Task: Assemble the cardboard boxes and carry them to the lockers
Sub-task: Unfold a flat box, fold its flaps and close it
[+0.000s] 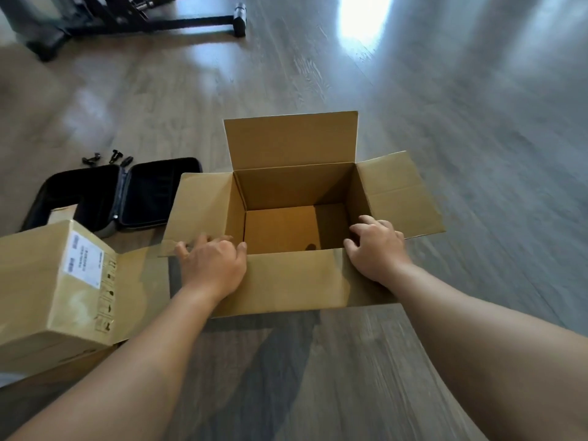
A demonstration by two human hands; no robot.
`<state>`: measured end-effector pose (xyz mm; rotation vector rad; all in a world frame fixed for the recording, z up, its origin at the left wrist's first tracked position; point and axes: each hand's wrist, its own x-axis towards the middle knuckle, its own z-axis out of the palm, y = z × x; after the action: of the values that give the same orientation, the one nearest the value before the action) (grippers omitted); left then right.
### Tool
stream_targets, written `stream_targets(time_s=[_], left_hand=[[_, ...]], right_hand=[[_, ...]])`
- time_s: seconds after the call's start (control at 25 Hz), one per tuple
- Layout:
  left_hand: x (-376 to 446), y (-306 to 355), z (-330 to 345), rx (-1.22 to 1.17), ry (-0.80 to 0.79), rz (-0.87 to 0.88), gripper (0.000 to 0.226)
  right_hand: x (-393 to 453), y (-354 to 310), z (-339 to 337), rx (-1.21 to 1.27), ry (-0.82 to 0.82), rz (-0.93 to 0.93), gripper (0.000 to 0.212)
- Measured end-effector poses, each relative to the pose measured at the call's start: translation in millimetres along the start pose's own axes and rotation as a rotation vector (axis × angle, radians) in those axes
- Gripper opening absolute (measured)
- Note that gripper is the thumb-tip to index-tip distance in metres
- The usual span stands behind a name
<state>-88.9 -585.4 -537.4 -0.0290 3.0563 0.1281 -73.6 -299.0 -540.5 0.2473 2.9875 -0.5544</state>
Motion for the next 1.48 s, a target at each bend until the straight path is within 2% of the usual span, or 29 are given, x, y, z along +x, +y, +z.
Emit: stream_targets(time_s=[0.16, 0.36, 0.48, 0.6, 0.72, 0.8, 0.92, 1.08, 1.16, 1.24, 1.28, 1.36, 1.48], left_hand=[[1.7, -46.7, 0.9, -0.023, 0.05, -0.031, 0.045], [2.1, -73.5, -1.3, -0.099, 0.13, -0.012, 0.038], [6.3, -86.6, -1.9, -0.087, 0.162, -0.127, 0.038], [9.5, -102.9, -2.7, -0.157, 0.1, -0.305, 0.038], [7.0, -104.9, -1.8, -0.275, 0.044, -0.405, 0.036], [5.7, -103.8, -2.3, -0.307, 0.062, -0.416, 0.034], [7.3, -103.8, -7.4, -0.315, 0.178, -0.412, 0.034], [6.9, -98.1, -18.8, -0.391, 0.424, -0.314, 0.029], [6.4, -93.1, -24.7, -0.461, 0.584, -0.173, 0.027], [7.4, -87.0, -29.1, -0.495, 0.68, 0.032, 0.03], [8.1, -82.8, -31.0, -0.53, 0.672, 0.122, 0.034], [6.9, -75.5, -31.7, -0.62, 0.533, 0.234, 0.043], [3.5, -79.7, -16.2, -0.599, 0.179, 0.275, 0.051]], right_hand=[[5.1, -18.3, 6.2, -0.025, 0.008, -0.052, 0.046], [5.7, -8.6, 5.0, -0.037, 0.02, 0.063, 0.049], [0.5, -4.7, 1.6, -0.1, 0.031, 0.161, 0.051], [-6.2, -2.7, 2.7, -0.137, 0.011, 0.289, 0.057], [-8.6, -0.2, 3.7, -0.135, -0.008, 0.396, 0.065], [-9.7, -3.1, -1.2, -0.093, 0.049, 0.43, 0.06], [-9.0, -10.4, -13.2, -0.006, 0.252, 0.397, 0.04], [-2.2, -28.6, -23.9, 0.062, 0.503, 0.174, 0.035], [-0.7, -42.7, -24.1, 0.113, 0.534, 0.029, 0.04], [-2.5, -59.7, -22.2, 0.189, 0.49, -0.157, 0.049], [-4.7, -67.9, -20.7, 0.237, 0.442, -0.232, 0.053], [-7.6, -74.3, -17.0, 0.311, 0.326, -0.283, 0.052], [-4.1, -59.3, -7.6, 0.249, 0.145, -0.247, 0.026]])
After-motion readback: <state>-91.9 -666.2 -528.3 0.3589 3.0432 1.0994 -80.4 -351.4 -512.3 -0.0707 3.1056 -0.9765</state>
